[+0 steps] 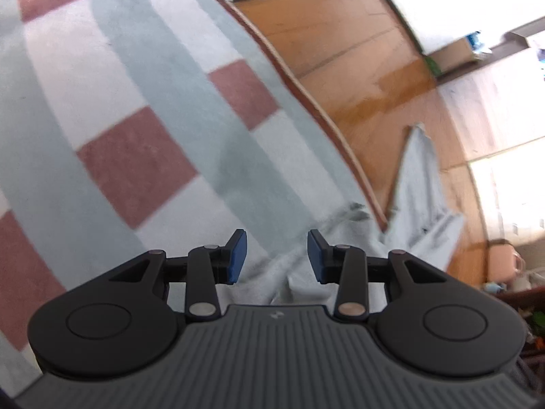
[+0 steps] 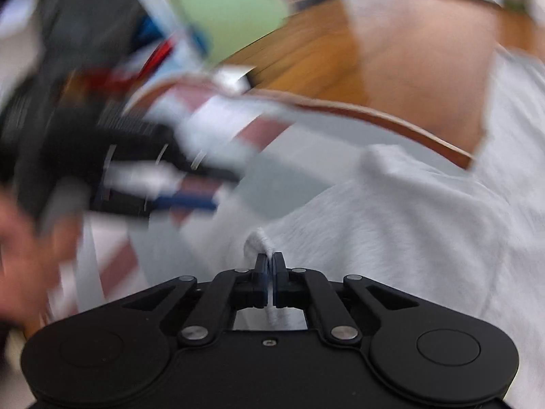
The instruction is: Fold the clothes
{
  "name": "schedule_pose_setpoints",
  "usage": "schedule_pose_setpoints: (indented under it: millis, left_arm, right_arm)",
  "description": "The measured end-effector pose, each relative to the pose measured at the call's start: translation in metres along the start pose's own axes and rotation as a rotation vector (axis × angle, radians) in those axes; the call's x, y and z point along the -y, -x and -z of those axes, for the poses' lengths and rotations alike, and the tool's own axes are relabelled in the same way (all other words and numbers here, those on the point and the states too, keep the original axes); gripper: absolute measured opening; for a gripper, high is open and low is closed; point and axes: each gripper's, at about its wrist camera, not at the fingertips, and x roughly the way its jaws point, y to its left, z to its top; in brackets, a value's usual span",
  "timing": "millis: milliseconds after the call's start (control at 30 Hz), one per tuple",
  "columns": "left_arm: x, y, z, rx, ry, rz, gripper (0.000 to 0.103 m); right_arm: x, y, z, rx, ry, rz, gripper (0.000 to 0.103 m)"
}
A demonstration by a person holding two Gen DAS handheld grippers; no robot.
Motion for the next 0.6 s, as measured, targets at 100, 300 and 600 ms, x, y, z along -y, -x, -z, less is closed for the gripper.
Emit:
schedule_pose_setpoints:
  millis: [100, 300, 600]
  left_arm:
    - [0.002, -0.01, 0.003, -0.06, 0.025, 0.092, 0.041]
    - [0.011, -0.015, 0.007, -0.095, 0.016, 0.14, 0.047]
    - [0.025, -0.01, 0.007, -0.044, -0.165, -0.044, 0.049]
  right_arm:
    - [0.008, 0.01, -0.005, 0.055, -0.123, -0.066, 0.003]
    - [-0.005, 0.009, -0.007, 0.053, -0.141, -0.118, 0.004]
    - [-0.024, -0.009, -0.008, 0.035, -0.123, -0.159, 0.004]
